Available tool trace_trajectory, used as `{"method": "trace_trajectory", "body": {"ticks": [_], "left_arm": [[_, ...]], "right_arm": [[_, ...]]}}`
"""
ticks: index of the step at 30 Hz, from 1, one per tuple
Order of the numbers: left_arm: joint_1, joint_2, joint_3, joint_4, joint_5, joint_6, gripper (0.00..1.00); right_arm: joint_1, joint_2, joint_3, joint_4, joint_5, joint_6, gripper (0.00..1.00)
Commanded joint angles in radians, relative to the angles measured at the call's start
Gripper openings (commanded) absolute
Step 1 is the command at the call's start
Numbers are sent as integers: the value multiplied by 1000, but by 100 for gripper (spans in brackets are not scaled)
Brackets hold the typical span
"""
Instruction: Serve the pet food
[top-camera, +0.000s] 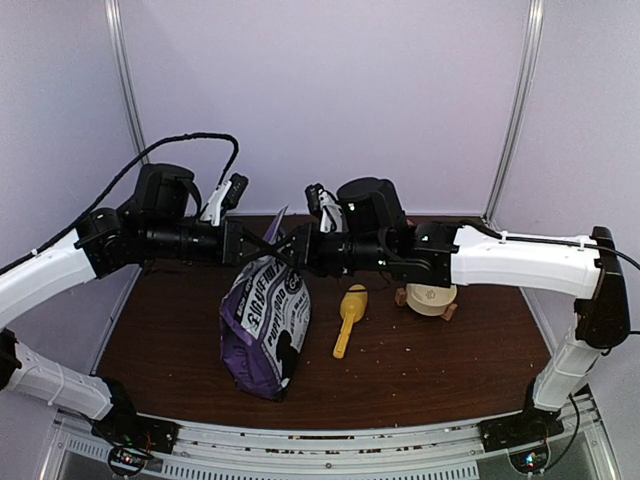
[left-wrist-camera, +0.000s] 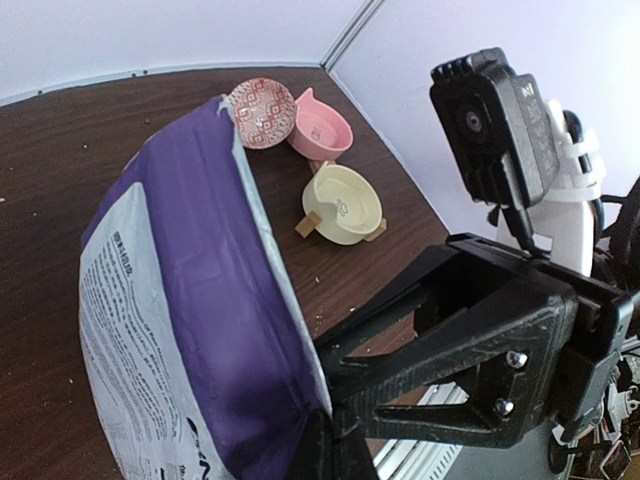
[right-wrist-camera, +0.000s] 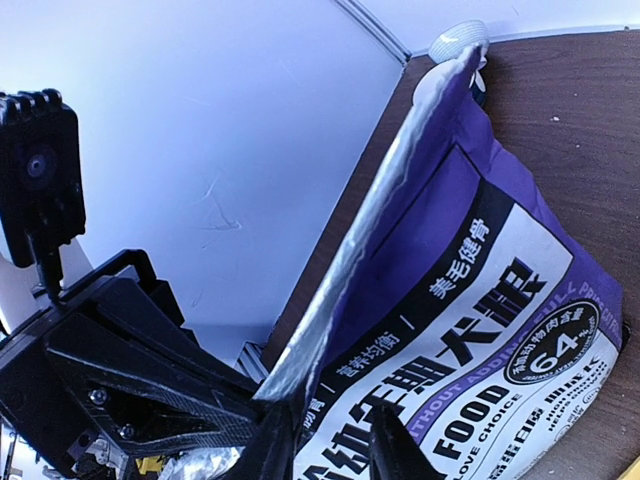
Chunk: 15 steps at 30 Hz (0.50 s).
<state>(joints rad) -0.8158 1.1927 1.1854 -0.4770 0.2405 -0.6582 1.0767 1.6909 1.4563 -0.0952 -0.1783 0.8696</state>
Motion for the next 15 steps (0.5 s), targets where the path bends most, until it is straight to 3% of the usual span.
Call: {"method": "trace_trajectory", "body": {"ticks": [1,4,10,13,15], "left_arm": [[-10,-24,-7,102,77,21,0],[-10,-29,-9,115,83,26,0],[-12,-40,-6,123,76,35,0],[-13,-46,-3,124,67,37,0],[-15,-54,-3,123,49,40,0]], "right_arm": [[8,37,26,98,-128,-23,29],[8,47,31,122,-156,-19,26],[9,71,46,112,-170,-24,12],[8,82,57,105,-178,-29,0],[10,83,59,94,-169,-41,0]]}}
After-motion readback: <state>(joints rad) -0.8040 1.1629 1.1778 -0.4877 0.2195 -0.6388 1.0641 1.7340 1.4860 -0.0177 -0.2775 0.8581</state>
